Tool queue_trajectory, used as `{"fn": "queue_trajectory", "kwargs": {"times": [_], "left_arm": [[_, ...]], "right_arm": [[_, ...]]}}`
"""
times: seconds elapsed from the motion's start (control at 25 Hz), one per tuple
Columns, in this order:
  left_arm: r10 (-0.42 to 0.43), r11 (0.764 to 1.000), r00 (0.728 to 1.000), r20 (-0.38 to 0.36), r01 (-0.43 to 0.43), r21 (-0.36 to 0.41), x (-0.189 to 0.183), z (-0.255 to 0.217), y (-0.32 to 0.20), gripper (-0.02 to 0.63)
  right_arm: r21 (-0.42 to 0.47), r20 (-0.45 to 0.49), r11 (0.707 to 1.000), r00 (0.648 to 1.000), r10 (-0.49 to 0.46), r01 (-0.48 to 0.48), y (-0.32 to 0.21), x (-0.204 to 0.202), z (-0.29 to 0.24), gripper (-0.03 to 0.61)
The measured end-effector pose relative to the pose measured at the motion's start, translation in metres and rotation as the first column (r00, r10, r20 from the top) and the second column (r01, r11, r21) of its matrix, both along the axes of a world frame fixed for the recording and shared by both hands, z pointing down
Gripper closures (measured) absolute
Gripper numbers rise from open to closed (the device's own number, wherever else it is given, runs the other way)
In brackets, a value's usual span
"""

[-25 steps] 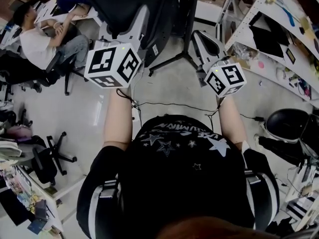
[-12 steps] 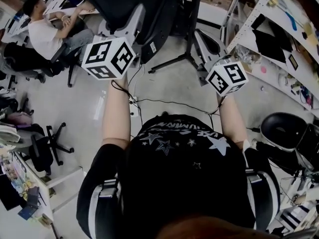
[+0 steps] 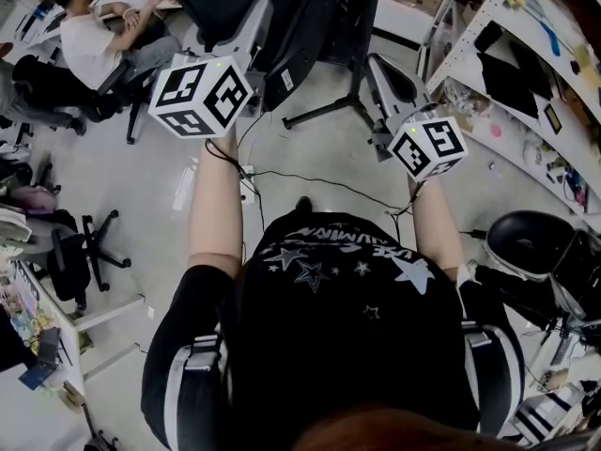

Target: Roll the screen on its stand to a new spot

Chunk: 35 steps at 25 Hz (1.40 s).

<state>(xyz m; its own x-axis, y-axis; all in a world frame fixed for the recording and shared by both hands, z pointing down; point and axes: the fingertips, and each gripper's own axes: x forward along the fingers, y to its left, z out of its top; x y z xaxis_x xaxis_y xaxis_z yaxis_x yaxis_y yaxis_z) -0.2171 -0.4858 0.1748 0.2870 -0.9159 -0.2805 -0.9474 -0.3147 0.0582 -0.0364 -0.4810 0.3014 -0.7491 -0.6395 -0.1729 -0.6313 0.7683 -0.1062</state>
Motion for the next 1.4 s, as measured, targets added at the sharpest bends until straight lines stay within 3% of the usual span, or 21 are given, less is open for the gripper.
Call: {"fn": "queue_trajectory", "kwargs": {"times": [0.4,0.88,1.4], "left_arm": [[-0.035,0.999,0.999,-0.001,0.035,-0.002,0.057,0.003,0.037,0.380],[-0.031,0.999,1.000,-0.001,0.031,0.023,0.092,-0.002,0.099,0.380],[0.017,0.999,1.000,-0.004,-0.017,0.033,0.102,0.000,0.154,0.380]], "right_arm": [[-0.020,0.036,0.999,0.999,-0.025,0.026,0.047,0.051,0.006,0.571],[-0.067,0.032,0.997,0.999,-0.022,0.024,0.115,0.091,0.024,0.571],[-0.073,0.011,0.997,1.000,-0.016,0.017,0.168,0.079,0.031,0.571]]}}
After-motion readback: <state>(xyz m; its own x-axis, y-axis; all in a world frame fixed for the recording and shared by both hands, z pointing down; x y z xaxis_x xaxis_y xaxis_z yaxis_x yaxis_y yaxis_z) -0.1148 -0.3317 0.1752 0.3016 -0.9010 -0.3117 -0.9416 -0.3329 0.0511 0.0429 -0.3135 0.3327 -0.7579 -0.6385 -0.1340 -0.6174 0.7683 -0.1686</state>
